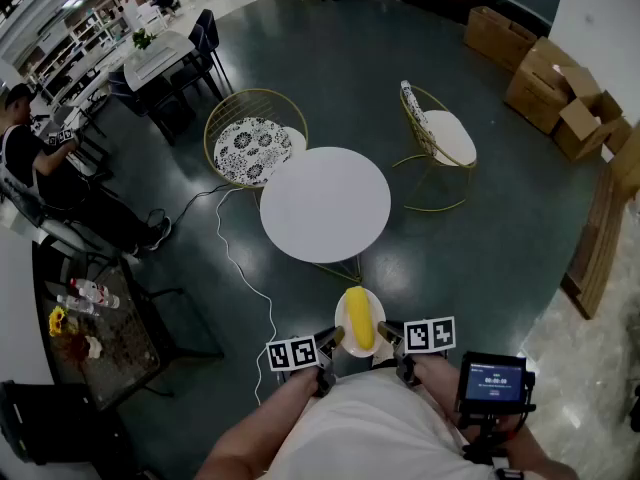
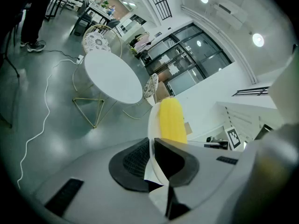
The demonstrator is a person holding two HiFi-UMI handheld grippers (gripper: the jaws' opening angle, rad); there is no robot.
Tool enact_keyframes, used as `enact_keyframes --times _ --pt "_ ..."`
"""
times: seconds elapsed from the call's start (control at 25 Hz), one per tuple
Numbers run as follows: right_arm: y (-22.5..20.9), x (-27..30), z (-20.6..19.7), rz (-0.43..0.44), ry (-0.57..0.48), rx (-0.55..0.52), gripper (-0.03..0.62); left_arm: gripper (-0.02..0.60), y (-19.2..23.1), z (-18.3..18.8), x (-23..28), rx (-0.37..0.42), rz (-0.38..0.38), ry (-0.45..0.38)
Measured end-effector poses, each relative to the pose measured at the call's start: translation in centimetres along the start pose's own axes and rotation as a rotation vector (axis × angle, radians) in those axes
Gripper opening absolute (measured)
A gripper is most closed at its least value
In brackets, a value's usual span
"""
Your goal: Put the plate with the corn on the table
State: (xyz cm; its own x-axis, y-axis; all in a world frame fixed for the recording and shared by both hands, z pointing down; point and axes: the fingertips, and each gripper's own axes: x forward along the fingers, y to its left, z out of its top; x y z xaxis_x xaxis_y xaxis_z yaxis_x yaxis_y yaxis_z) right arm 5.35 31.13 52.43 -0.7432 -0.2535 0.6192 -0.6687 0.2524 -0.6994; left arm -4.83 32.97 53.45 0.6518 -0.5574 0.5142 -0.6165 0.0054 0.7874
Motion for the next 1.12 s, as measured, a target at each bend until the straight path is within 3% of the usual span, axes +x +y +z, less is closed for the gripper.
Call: enact_keyframes --times 0.24,0.52,1.12 --pt "5.0 0.7 -5.6 0.042 -0.024 0.022 0.041 0.040 1.5 -2.8 -6.9 0.022 0.008 -0.029" --pt "8.9 2.2 -9.3 0.069 -0.060 0.016 0.041 0.040 3.7 -4.5 -11.9 0.026 0.006 -0.056" --pt "10.5 4.9 -13.3 0.087 -0.006 0.086 0.040 0.037 6.3 -6.4 -15.5 0.011 0.047 -0.035"
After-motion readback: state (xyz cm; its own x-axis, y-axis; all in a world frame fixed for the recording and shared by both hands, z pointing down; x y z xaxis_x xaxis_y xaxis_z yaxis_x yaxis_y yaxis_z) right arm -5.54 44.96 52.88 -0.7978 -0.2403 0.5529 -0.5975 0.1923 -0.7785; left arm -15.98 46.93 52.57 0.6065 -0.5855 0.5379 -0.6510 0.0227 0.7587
